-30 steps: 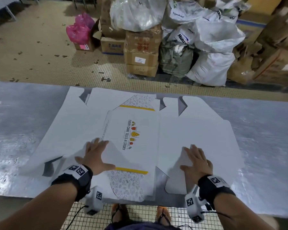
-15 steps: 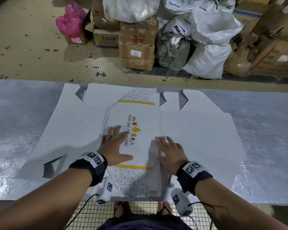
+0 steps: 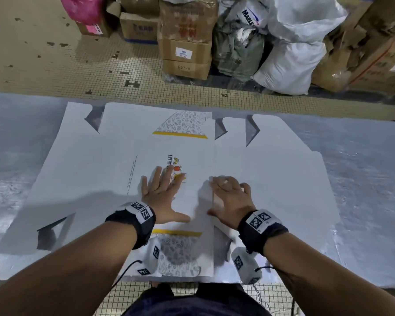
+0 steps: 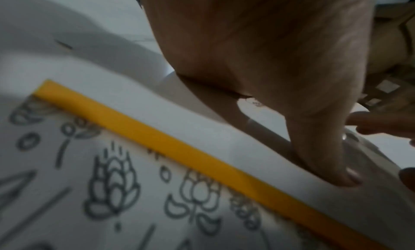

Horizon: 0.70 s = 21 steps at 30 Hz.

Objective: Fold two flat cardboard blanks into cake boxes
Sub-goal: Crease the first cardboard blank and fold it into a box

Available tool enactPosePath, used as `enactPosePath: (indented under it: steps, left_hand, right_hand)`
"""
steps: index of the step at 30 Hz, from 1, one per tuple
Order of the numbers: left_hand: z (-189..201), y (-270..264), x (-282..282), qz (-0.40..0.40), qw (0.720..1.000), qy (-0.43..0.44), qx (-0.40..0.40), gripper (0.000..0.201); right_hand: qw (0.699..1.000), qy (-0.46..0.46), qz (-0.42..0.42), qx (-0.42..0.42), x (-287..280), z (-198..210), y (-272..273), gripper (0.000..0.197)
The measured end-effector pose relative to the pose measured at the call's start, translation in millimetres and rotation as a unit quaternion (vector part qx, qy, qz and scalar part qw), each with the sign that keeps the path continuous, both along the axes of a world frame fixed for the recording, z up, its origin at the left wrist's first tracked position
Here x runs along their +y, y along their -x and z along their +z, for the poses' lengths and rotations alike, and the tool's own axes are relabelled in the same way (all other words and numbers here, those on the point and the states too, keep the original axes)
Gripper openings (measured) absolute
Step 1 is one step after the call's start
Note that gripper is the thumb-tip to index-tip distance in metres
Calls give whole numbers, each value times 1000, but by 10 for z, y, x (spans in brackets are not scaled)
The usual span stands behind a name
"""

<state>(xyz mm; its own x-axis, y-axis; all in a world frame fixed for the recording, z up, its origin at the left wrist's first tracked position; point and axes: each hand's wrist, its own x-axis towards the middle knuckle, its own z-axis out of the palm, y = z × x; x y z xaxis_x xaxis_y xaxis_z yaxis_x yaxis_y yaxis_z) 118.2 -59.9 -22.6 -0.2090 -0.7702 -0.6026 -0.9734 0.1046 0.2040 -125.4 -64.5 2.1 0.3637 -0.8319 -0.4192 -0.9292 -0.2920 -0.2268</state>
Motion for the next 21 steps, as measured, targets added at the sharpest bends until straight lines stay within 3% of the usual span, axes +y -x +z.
enactPosePath:
  steps: [2, 7, 13, 17, 21]
  left_hand:
    - [-3, 17, -7, 6, 1000, -4, 1, 127]
    - [-9, 32, -29, 18, 1000, -6, -11, 131]
    - [-28, 56, -24, 21, 999, 13, -25, 132]
    - [-33, 65, -9, 17, 999, 19, -32, 133]
    - [-42, 70, -13, 18, 999, 25, -34, 135]
  right_hand:
    - [1000, -7, 11, 6, -103, -58, 27, 91]
    - [997, -26, 59, 34, -245, -78, -9, 89]
    - [998, -33, 55, 0, -388, -58, 48, 96]
    - [1000, -18, 1, -10, -627, -111, 14, 85]
    - [1000, 13, 2, 14, -912, -138, -49, 69]
